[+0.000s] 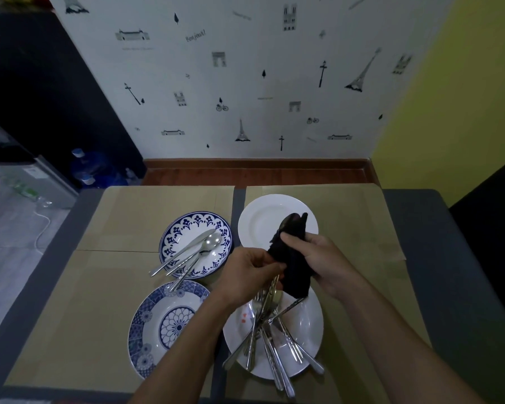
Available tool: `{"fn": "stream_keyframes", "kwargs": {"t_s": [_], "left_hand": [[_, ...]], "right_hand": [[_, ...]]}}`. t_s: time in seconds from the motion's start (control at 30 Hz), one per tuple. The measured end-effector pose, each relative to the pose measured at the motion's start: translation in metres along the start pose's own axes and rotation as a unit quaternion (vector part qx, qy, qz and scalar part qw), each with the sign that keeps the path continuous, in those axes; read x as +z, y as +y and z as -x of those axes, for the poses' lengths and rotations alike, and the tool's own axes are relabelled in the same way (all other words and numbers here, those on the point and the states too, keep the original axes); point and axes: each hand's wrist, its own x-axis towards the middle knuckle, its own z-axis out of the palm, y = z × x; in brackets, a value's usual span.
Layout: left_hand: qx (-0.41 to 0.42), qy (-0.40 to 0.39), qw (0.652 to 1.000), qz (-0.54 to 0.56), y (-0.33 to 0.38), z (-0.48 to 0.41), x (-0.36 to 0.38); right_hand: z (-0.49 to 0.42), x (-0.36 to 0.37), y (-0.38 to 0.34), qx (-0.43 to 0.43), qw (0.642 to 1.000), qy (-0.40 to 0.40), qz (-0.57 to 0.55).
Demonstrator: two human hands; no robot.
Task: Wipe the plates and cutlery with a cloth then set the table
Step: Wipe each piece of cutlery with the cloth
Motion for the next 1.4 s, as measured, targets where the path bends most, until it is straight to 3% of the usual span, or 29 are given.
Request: {"fn": "stream_keyframes", "kwargs": {"t_s": [0.1, 0.17, 0.23, 0.4, 0.53, 0.8, 0.97, 1.07, 1.17, 1.3, 1.4], "left_hand": [[-0.011, -0.011, 0.999, -0.032, -0.001, -0.001, -0.007], [-0.008, 0.035, 0.999, -0.023, 0.006, -0.005, -0.012], [0.018, 0.078, 0.997, -0.018, 0.016, -0.012, -0.017], [0.069, 0.047, 0.991, -0.103, 0.027, -0.024, -0.025], [0.097, 0.098, 0.98, -0.144, 0.03, -0.027, -0.028], [0.083, 0.248, 0.964, -0.043, 0.035, -0.03, -0.044], [0.026, 0.325, 0.945, 0.042, 0.026, -0.032, -0.056], [0.012, 0.305, 0.949, 0.083, 0.024, -0.031, -0.056], [-0.001, 0.249, 0.962, 0.109, 0.025, -0.027, -0.047], [-0.036, 0.158, 0.98, 0.118, 0.026, -0.019, -0.027], [-0.032, 0.099, 0.99, 0.098, 0.021, -0.015, -0.012]], "right_hand": [[0.003, -0.004, -0.003, -0.026, 0.998, 0.0, 0.053], [0.005, -0.003, -0.004, -0.034, 0.996, -0.008, 0.086], [0.006, -0.001, -0.003, -0.026, 0.994, -0.034, 0.1], [0.01, 0.003, -0.006, -0.02, 0.991, -0.06, 0.117], [0.01, 0.001, -0.008, -0.004, 0.987, -0.069, 0.142], [0.019, -0.011, -0.005, 0.039, 0.977, -0.131, 0.165], [0.018, -0.029, -0.004, 0.031, 0.988, -0.082, 0.128], [0.019, -0.026, -0.007, 0.014, 1.0, -0.002, -0.006], [0.017, -0.017, -0.014, -0.003, 0.988, 0.06, -0.143], [0.01, -0.004, -0.018, -0.034, 0.983, 0.093, -0.154], [0.01, 0.01, -0.017, -0.051, 0.99, 0.087, -0.1]]}}
